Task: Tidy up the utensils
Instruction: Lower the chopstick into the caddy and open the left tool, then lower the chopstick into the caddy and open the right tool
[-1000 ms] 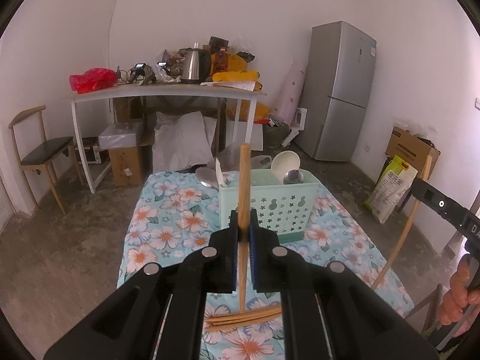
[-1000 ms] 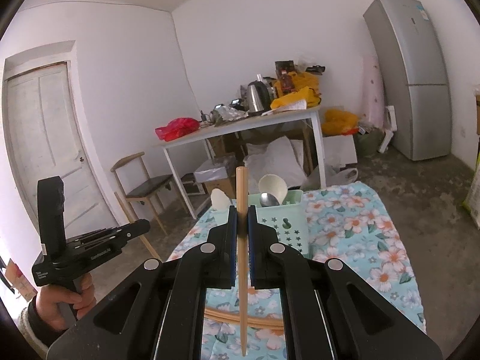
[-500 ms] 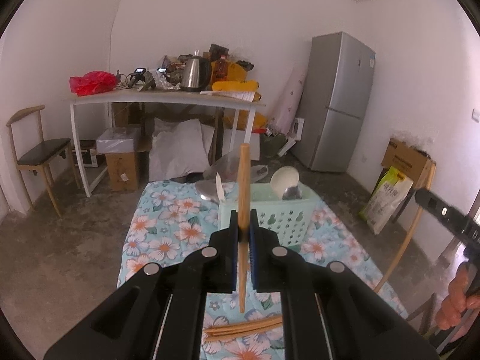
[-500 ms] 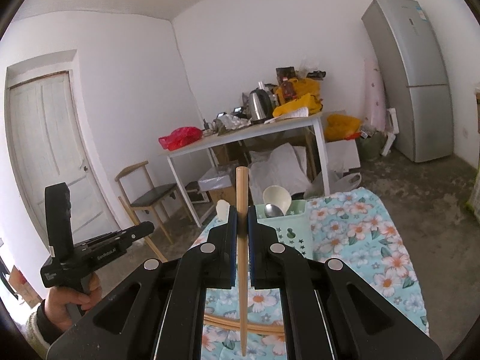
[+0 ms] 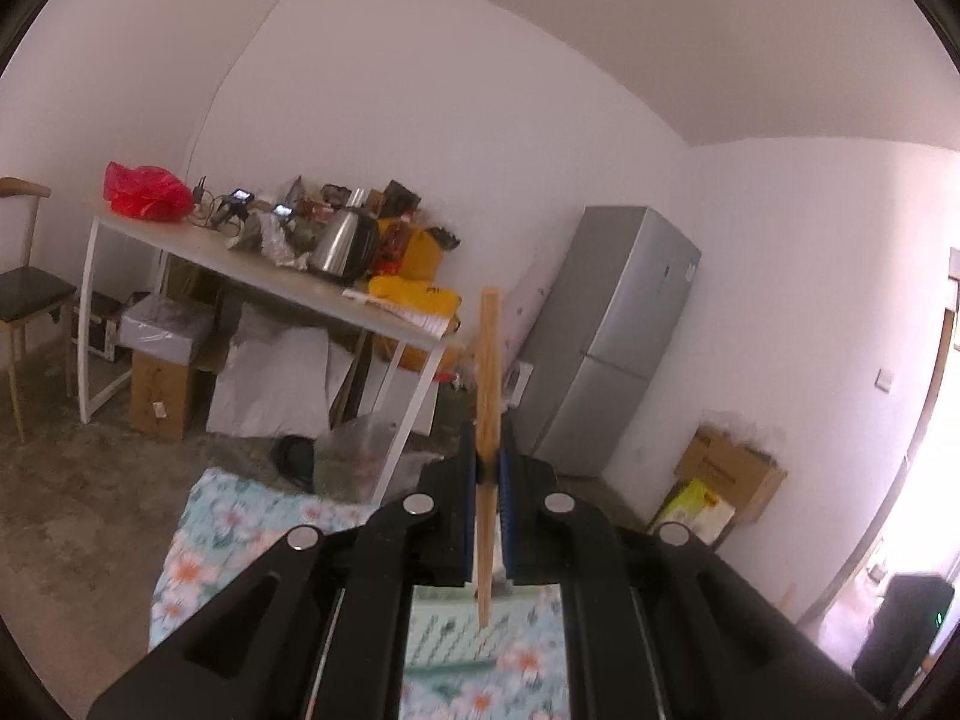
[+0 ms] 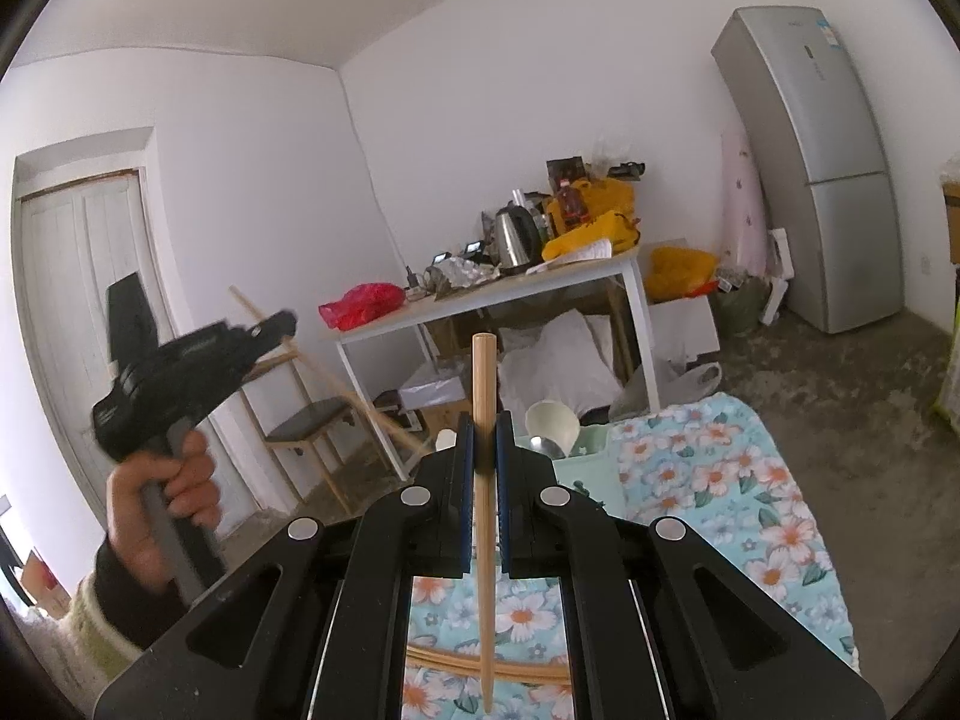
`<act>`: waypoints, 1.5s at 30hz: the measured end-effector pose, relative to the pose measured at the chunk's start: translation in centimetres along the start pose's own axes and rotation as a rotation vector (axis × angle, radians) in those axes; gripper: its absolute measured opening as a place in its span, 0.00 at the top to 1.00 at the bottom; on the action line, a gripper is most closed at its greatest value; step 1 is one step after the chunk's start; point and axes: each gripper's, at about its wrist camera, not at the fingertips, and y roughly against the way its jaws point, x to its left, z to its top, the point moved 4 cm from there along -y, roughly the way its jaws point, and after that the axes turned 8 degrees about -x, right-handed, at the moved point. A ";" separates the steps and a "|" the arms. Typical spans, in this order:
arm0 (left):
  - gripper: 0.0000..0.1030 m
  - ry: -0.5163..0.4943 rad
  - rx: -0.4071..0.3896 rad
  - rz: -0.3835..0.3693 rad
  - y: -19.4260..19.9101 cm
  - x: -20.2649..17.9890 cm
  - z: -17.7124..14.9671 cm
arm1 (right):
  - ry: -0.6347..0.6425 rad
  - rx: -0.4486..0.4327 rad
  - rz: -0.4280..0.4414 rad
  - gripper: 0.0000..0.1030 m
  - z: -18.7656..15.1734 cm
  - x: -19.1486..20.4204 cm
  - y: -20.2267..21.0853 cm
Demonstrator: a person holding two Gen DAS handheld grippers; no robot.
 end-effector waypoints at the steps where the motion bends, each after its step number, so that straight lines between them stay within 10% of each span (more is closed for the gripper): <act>1: 0.94 0.001 -0.003 0.003 -0.9 0.0 0.0 | -0.004 0.000 0.001 0.95 0.0 -0.1 0.0; 19: 0.91 0.027 0.183 0.104 -10.2 3.3 -9.3 | -0.046 0.034 -0.020 0.95 -0.8 -2.6 -0.7; 32: 0.54 0.022 0.161 0.085 -6.8 2.9 -8.4 | -0.006 0.025 -0.013 0.95 -0.1 -1.6 -1.0; 45: 0.22 -0.088 0.211 0.110 2.6 2.6 -10.0 | 0.202 -0.136 0.124 0.95 8.3 3.5 -7.9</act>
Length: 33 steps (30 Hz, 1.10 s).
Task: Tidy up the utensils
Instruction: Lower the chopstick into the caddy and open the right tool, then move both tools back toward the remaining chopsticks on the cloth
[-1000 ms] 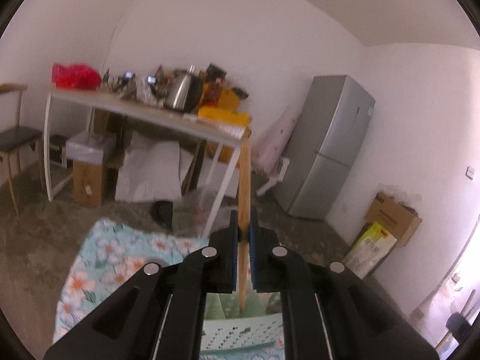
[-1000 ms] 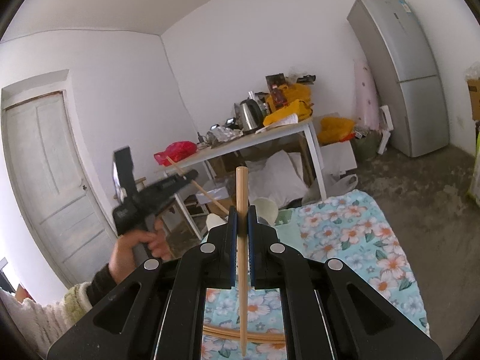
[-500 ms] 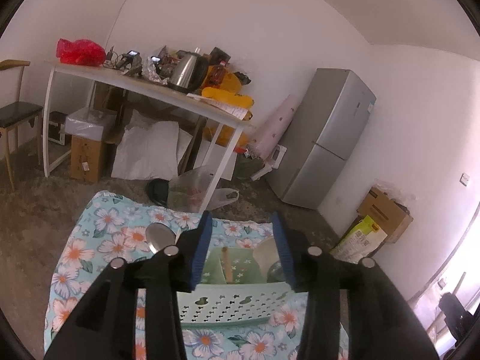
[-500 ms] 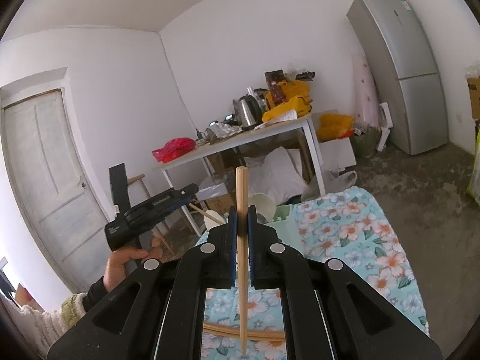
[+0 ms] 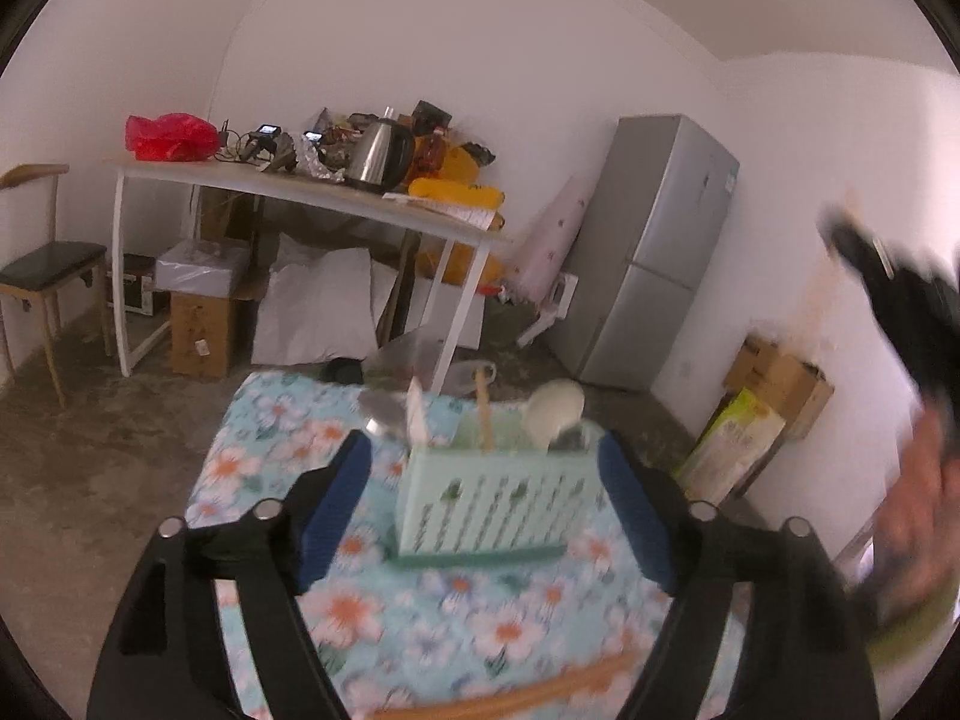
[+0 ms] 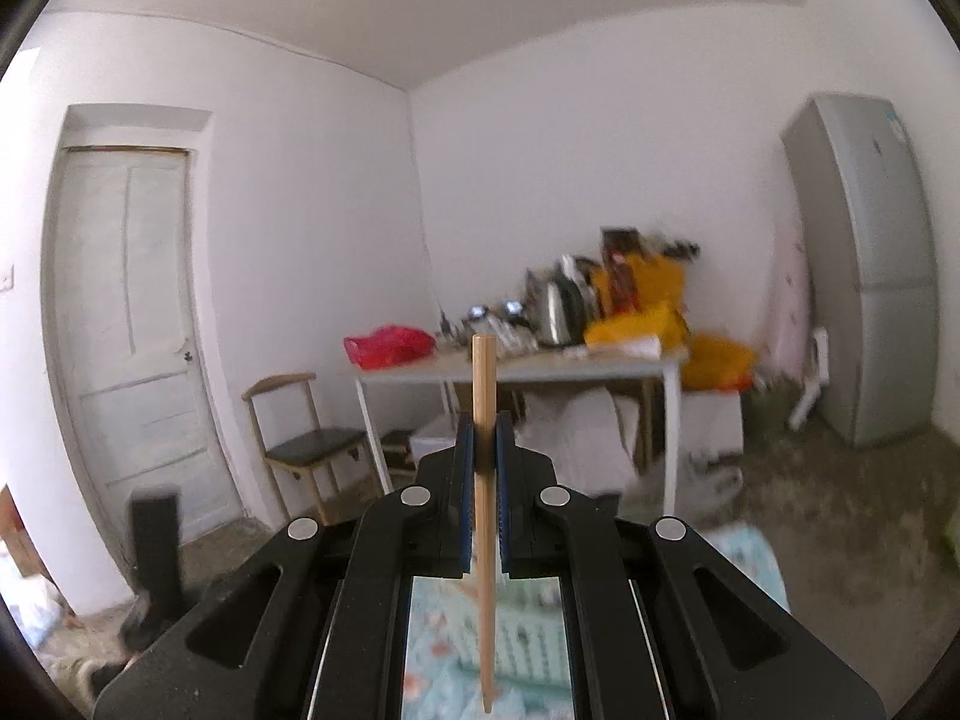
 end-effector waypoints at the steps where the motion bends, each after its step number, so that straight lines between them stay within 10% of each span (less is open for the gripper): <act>1: 0.21 -0.005 0.009 0.003 0.6 0.1 -0.6 | 0.025 -0.013 0.006 0.95 0.6 0.2 -1.6; 16: 0.06 -0.063 0.140 0.081 5.3 1.6 -8.9 | 0.234 0.136 0.045 0.95 -6.3 0.9 -13.5; 33: 0.05 -0.057 0.128 0.071 5.4 1.3 -9.1 | 0.217 0.277 0.076 0.72 -9.6 0.7 -6.2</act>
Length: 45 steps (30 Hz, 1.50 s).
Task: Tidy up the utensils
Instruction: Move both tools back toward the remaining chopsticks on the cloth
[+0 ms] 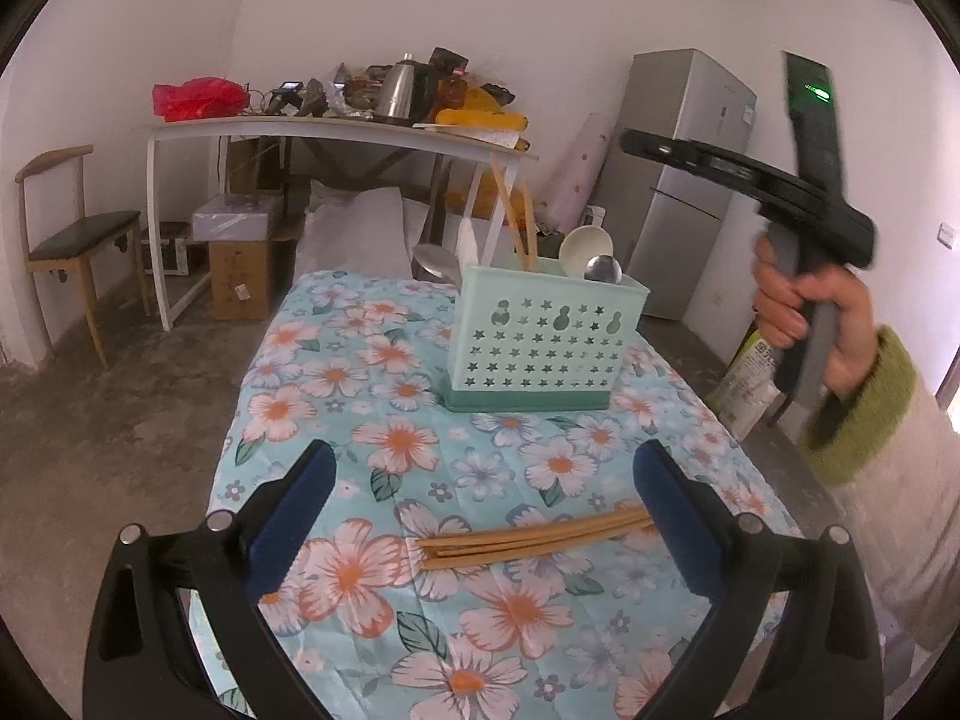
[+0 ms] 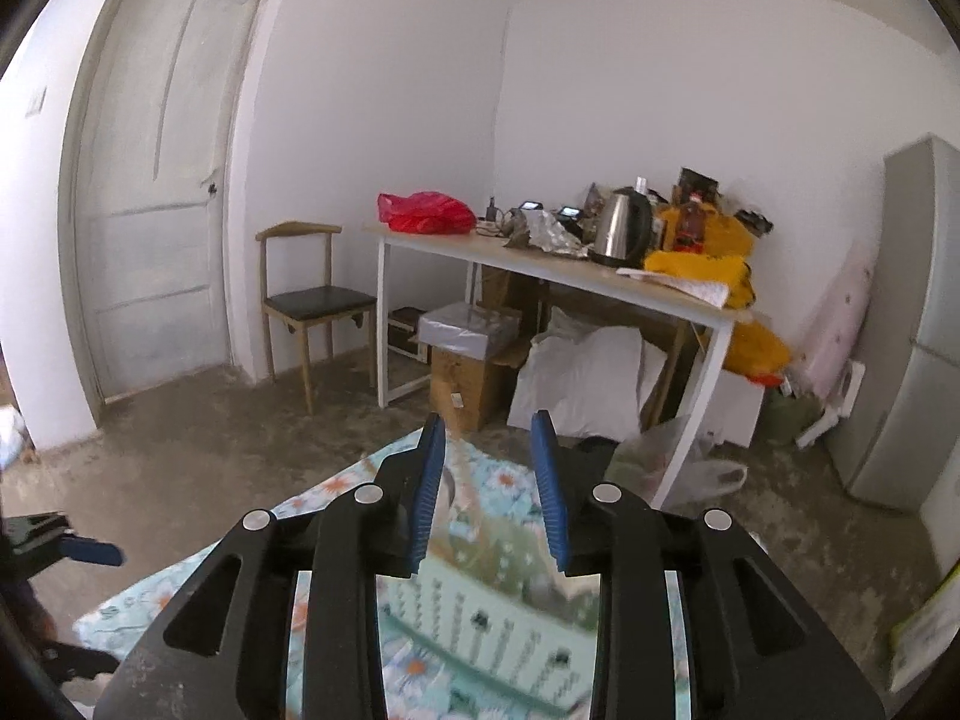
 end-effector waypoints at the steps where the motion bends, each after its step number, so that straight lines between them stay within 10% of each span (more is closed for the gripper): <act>1: 0.05 -0.003 0.001 -0.003 0.0 -0.1 0.0 | -0.020 -0.001 -0.003 0.72 -0.3 -0.1 1.0; 10: 0.05 -0.016 0.020 -0.023 -0.2 -1.0 -0.9 | -0.223 0.063 -0.034 0.66 -4.7 0.0 8.2; 21: 0.05 -0.017 0.141 0.000 -2.5 -0.8 -4.4 | -0.563 0.435 -0.114 0.62 -17.9 1.4 9.0; 30: 0.06 0.032 0.251 -0.076 -5.5 -1.1 -6.6 | -0.702 0.559 -0.177 0.62 -24.2 1.2 10.4; 38: 0.50 -0.173 0.244 -0.016 -10.5 -4.2 -5.7 | -0.775 0.536 -0.190 0.62 -25.0 -0.6 11.7; 45: 0.60 -0.362 0.320 0.032 -11.2 -5.9 -9.2 | -0.798 0.526 -0.193 0.62 -25.4 -1.4 12.4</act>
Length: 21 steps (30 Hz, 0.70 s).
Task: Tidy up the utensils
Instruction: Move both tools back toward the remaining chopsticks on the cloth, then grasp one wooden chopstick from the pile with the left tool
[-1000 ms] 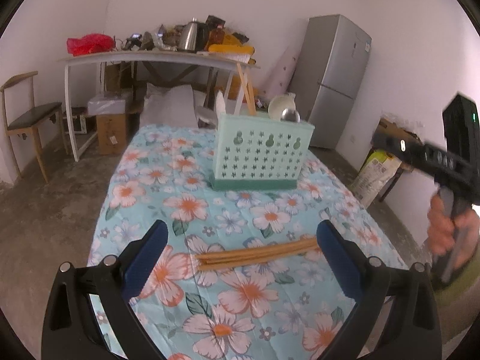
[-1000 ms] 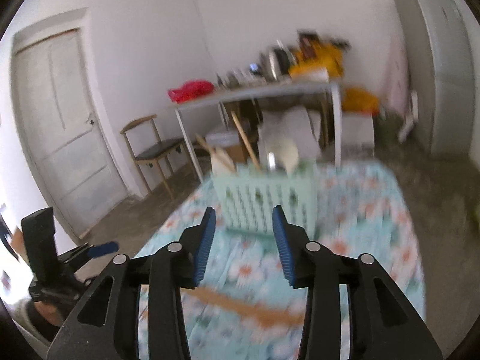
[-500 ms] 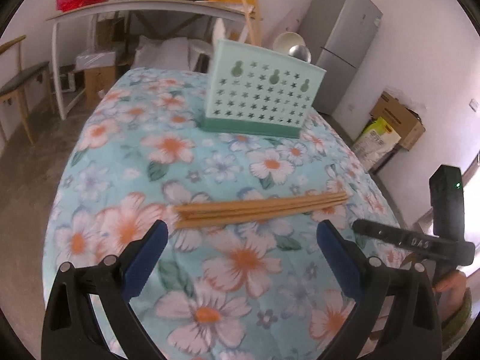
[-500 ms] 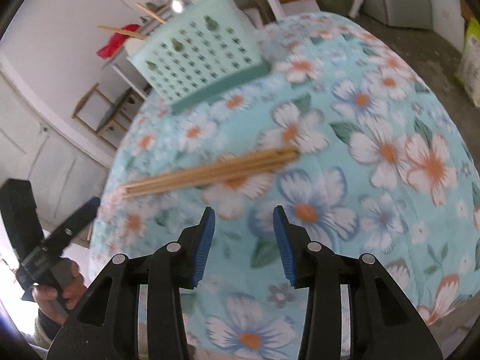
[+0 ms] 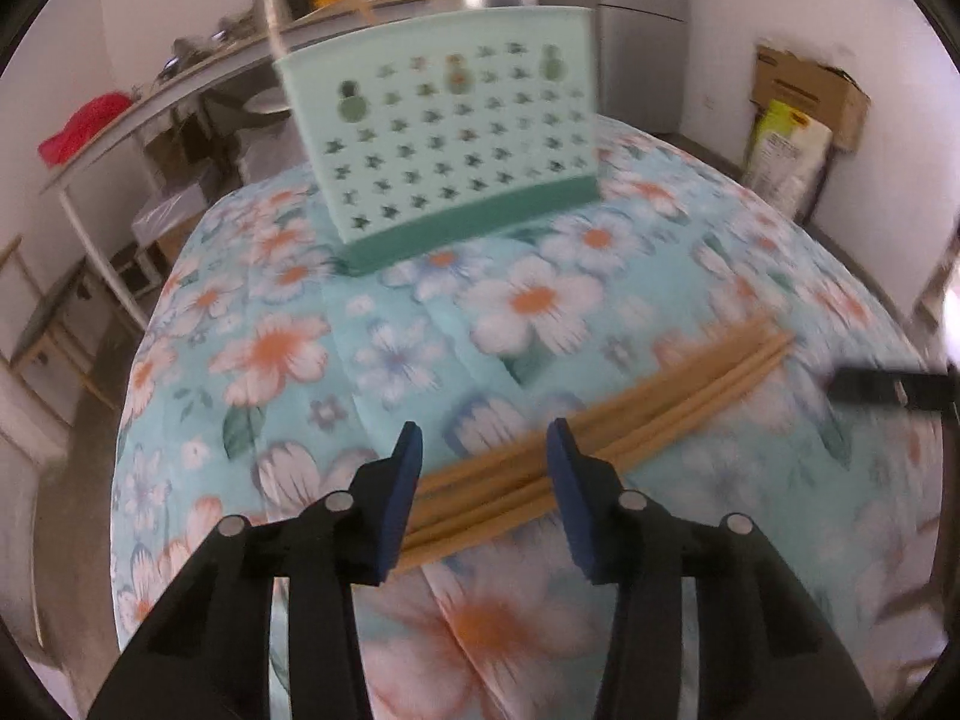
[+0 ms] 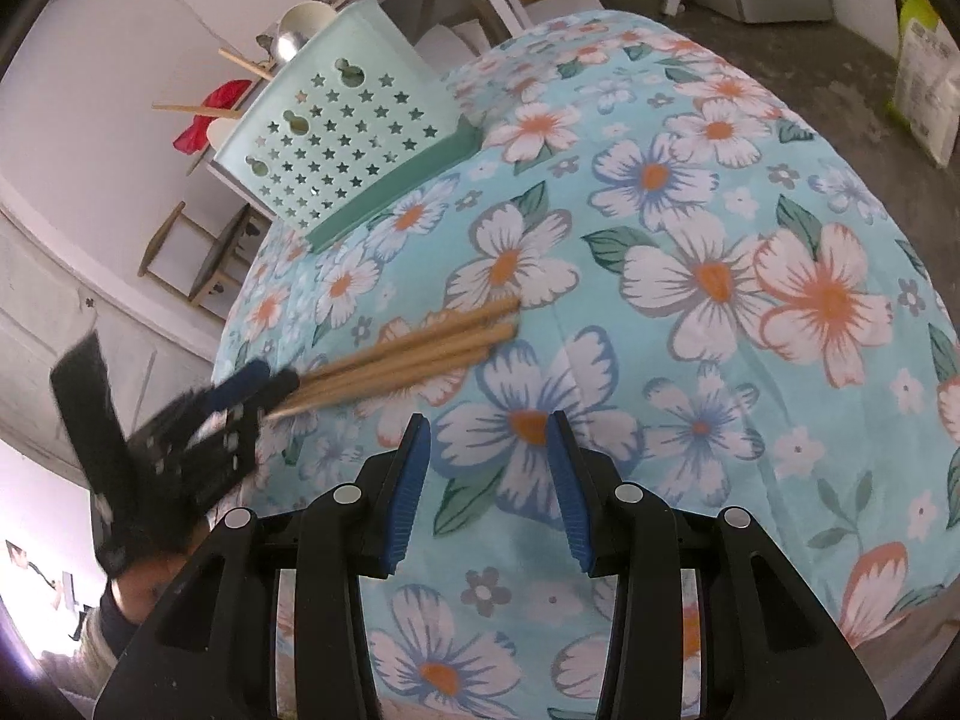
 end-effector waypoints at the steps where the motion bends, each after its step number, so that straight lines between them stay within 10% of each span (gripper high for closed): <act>1: 0.60 -0.017 -0.009 -0.001 0.5 -0.3 -0.4 | -0.004 0.000 0.001 0.62 0.1 -0.2 0.0; 13: 0.59 -0.140 -0.036 -0.033 3.0 -2.7 -1.7 | -0.063 -0.002 0.036 0.62 0.3 -1.9 0.5; 21: 0.71 -0.418 -0.036 0.006 1.7 -6.2 -2.4 | -0.072 -0.005 0.034 0.61 0.3 -1.8 0.5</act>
